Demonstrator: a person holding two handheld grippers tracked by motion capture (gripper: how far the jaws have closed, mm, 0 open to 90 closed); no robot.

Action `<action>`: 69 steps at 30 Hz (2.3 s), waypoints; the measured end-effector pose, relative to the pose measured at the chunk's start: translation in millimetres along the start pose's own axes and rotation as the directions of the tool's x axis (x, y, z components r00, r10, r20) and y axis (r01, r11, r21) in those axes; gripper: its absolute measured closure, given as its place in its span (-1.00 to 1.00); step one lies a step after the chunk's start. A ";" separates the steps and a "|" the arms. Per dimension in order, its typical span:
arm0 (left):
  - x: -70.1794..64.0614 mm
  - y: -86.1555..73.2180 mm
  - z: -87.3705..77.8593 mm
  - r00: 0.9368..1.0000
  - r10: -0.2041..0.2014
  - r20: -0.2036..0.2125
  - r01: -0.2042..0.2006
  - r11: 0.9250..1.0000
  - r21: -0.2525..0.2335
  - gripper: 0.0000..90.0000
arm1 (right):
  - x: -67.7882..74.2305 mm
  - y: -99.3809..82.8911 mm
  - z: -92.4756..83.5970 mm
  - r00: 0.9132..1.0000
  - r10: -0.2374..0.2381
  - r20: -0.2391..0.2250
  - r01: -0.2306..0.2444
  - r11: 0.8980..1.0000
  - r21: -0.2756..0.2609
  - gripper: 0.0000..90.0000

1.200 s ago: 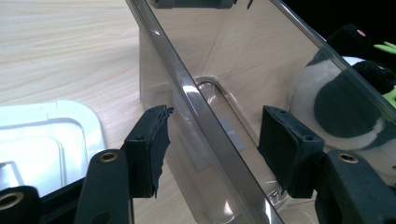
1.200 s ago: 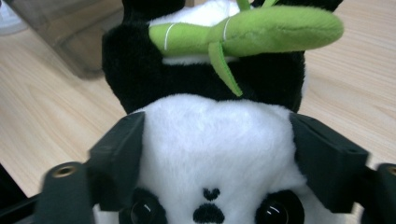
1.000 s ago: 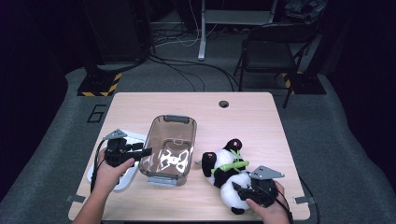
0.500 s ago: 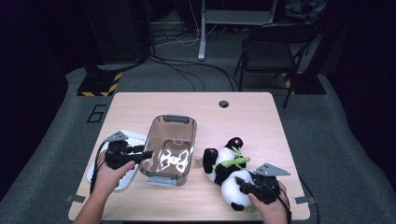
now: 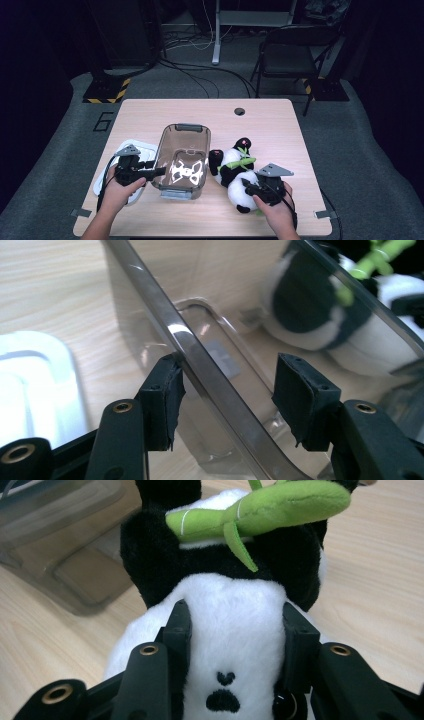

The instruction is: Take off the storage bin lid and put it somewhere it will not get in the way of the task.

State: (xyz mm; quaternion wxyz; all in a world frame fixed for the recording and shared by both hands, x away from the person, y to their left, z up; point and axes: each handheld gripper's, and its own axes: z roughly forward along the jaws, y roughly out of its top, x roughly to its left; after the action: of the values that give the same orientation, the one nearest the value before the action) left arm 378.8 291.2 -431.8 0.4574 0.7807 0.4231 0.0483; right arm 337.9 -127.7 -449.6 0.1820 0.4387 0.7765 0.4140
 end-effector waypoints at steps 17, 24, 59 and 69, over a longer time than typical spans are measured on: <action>-13.3 -0.6 9.8 0.996 0.000 0.086 -0.001 1.000 0.016 -0.14 | -14.2 8.7 7.7 1.000 -0.010 0.026 0.010 1.000 -0.012 0.25; -18.5 0.7 12.2 0.993 0.020 0.118 -0.022 1.000 0.018 -0.16 | -20.8 5.9 1.4 0.998 -0.006 0.057 0.007 1.000 -0.020 0.25; 3.7 -1.7 -6.3 1.000 0.005 0.018 -0.005 1.000 -0.021 -0.17 | -32.4 -3.7 -8.4 0.997 0.036 0.074 -0.034 0.999 -0.038 0.21; -11.7 -2.2 7.8 0.996 0.048 0.081 -0.048 0.999 0.007 -0.18 | -36.0 -3.1 -12.9 0.995 0.048 0.089 -0.043 0.998 -0.048 0.22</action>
State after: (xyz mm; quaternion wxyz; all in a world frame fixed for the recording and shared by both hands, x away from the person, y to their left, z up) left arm 373.6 278.2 -434.2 0.4693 0.7940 0.3856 0.0259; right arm 347.7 -164.8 -447.3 0.2174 0.4702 0.7476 0.4157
